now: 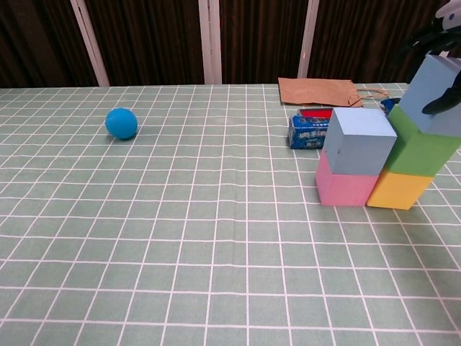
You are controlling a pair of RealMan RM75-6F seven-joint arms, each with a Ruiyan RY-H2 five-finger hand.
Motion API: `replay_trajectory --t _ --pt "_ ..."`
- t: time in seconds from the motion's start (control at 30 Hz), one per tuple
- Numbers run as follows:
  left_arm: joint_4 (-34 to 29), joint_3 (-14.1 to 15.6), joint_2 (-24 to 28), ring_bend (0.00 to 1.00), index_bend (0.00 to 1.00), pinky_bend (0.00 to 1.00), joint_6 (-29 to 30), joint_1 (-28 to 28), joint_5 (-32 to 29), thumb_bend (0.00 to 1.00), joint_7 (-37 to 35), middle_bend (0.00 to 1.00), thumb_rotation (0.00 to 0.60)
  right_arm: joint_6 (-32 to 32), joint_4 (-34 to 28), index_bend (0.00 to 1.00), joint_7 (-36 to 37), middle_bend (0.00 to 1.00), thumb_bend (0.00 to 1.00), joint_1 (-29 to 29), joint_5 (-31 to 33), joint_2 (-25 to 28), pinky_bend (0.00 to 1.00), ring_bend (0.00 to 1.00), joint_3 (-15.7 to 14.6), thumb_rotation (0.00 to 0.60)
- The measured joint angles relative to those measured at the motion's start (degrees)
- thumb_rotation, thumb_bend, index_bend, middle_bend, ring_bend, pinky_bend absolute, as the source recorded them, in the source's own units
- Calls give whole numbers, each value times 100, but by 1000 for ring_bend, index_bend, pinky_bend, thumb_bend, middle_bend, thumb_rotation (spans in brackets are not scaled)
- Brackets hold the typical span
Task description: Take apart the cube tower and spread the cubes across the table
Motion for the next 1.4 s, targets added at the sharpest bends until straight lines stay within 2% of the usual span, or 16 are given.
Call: replay_trajectory --t 0.23,0.47,0.7,0.8,0.87,0.97,1.1,1.27,1.4 --pt "4 3 26 0 188 0 -33 -8 -7 385 -56 0 600 -330 -136 182 11 253 245 152 258 221 0 130 53 600" --pt "4 3 35 0 191 0 -40 -4 -20 384 -75 0 600 -701 -281 158 -202 253 244 412 654 613 0 123 -45 600" --pt "-4 8 20 0 193 0 -51 -11 -17 384 -21 0 600 -1240 -355 154 -454 244 244 758 1196 1030 0 93 -278 600" --pt "-12 12 16 0 193 0 -45 -7 -16 384 -4 0 600 -1285 -309 154 -584 244 244 903 1306 1064 0 94 -412 600" --pt "-14 11 16 0 193 0 -33 -3 -11 385 -6 0 600 -1283 -268 154 -569 244 244 917 1294 1041 0 115 -433 600" --pt "-12 10 18 0 195 0 -30 3 -19 384 -16 0 600 -1261 -204 154 -407 244 244 867 1150 966 0 198 -417 600" --pt "-13 7 29 0 196 0 -32 4 -24 385 -38 0 600 -1028 -73 154 -202 248 244 732 727 761 0 274 -398 600" --pt "-5 -4 39 0 199 0 -35 6 -50 384 -73 0 600 -613 129 199 -88 323 244 531 128 398 6 439 -462 600" --pt "-7 13 44 0 201 0 -45 4 -19 385 -61 0 600 -524 229 217 135 354 243 340 -377 318 48 509 -455 600"
